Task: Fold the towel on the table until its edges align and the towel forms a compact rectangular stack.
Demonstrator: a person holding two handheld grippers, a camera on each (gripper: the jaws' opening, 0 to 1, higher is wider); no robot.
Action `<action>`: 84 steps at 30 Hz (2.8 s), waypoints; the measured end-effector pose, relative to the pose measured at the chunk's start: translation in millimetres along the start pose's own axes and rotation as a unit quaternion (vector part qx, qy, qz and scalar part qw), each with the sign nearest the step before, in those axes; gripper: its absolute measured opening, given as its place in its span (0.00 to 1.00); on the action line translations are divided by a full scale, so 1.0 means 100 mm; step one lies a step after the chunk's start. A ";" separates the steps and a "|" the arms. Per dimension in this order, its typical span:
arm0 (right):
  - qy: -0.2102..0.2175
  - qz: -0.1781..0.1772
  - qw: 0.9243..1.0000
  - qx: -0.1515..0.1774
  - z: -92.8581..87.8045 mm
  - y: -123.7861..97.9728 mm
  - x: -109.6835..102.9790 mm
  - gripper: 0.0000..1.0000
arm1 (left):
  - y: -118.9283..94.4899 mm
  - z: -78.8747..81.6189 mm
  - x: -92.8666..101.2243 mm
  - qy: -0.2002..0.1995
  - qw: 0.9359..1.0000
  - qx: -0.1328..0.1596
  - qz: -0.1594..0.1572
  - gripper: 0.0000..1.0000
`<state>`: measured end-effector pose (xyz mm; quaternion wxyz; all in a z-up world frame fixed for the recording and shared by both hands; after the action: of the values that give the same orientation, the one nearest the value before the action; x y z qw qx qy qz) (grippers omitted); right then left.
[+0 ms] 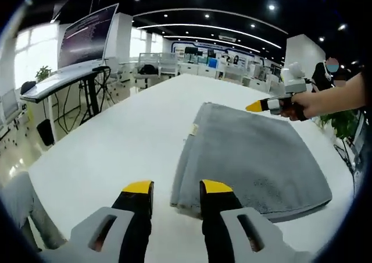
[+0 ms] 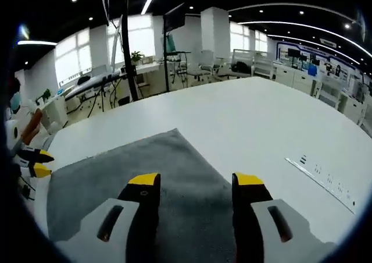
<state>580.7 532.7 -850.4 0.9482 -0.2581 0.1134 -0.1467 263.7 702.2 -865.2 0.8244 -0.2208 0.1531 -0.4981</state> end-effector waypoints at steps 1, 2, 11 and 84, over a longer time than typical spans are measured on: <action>0.002 -0.004 1.000 -0.003 -0.04 -0.08 0.04 0.51 | -0.01 0.00 0.00 0.005 1.000 -0.001 -0.005 0.44; 0.004 -0.007 1.000 -0.004 -0.07 -0.11 0.07 0.51 | -0.01 0.00 0.01 0.006 1.000 -0.002 -0.007 0.47; 0.024 -0.051 0.998 -0.033 -0.34 -0.57 0.33 0.51 | -0.02 -0.08 0.02 0.029 0.997 -0.047 -0.052 0.57; 0.142 -0.166 0.974 -0.060 -2.01 -2.94 1.37 0.01 | -0.47 -0.33 1.87 0.338 0.914 -0.083 -0.207 0.05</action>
<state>585.8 153.0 -884.8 0.8677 -0.3058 0.2107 -0.3305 298.4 509.5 -874.8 0.5808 -0.1331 0.4145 -0.6879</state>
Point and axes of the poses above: the point that each gripper's makers call its tool centre point, and the gripper's own axes: y roughly forward along the fingers, x roughly to its right, z roughly out of its top, the point moved 5 cm from there along -y, roughly backward along the fingers, and after that the axes turned 12 degrees about z, right-handed, at the moved point
